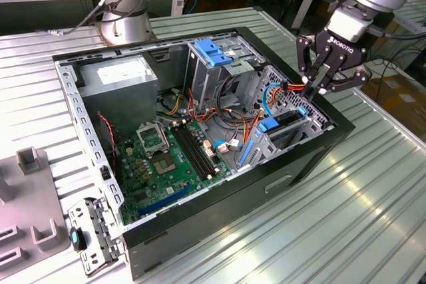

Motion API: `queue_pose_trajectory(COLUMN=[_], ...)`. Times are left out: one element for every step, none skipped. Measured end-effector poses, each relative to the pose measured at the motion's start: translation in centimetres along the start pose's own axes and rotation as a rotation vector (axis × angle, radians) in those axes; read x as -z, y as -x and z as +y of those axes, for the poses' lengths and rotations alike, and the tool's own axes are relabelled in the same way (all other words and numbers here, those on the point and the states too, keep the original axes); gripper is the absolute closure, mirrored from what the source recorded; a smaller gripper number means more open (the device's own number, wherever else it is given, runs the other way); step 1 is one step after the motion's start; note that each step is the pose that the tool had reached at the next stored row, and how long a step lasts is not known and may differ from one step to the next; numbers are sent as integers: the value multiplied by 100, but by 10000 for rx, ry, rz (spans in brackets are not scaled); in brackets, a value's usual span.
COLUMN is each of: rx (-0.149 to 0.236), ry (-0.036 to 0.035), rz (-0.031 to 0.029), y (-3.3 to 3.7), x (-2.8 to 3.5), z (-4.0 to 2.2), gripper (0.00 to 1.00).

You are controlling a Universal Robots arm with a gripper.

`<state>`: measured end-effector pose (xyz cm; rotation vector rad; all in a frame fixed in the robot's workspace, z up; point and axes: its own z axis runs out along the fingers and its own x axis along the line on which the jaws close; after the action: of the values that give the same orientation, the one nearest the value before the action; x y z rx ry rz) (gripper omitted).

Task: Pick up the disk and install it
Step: 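Insert the first disk wire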

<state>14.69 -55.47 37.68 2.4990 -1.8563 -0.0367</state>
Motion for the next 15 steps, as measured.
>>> queue_pose_trajectory(rx=[3,7,8,8,11,19,62,151,276,492,746,888,1045,1208,1319], ry=[-1,-2,-3,-5,-11,-21,-28,-29,-29,-28,-27,-28,-27,-27,-26], rz=[-1,-1,0,1,4,5,6,10,16,25,34,38,44,51,55], y=[0,1,2,5,6,8,11,12,12,11,11,11,10,10,9], x=[18,36,57,85,108,114,115,115,116,116,117,116,116,117,118], z=[0,0,0,0,-1,-2,-3,-4,-4,-5,-9,-9,-11,-14,-19], gripper=[76,76,76,76,76,76,76,76,76,76,76,76,76,76,76])
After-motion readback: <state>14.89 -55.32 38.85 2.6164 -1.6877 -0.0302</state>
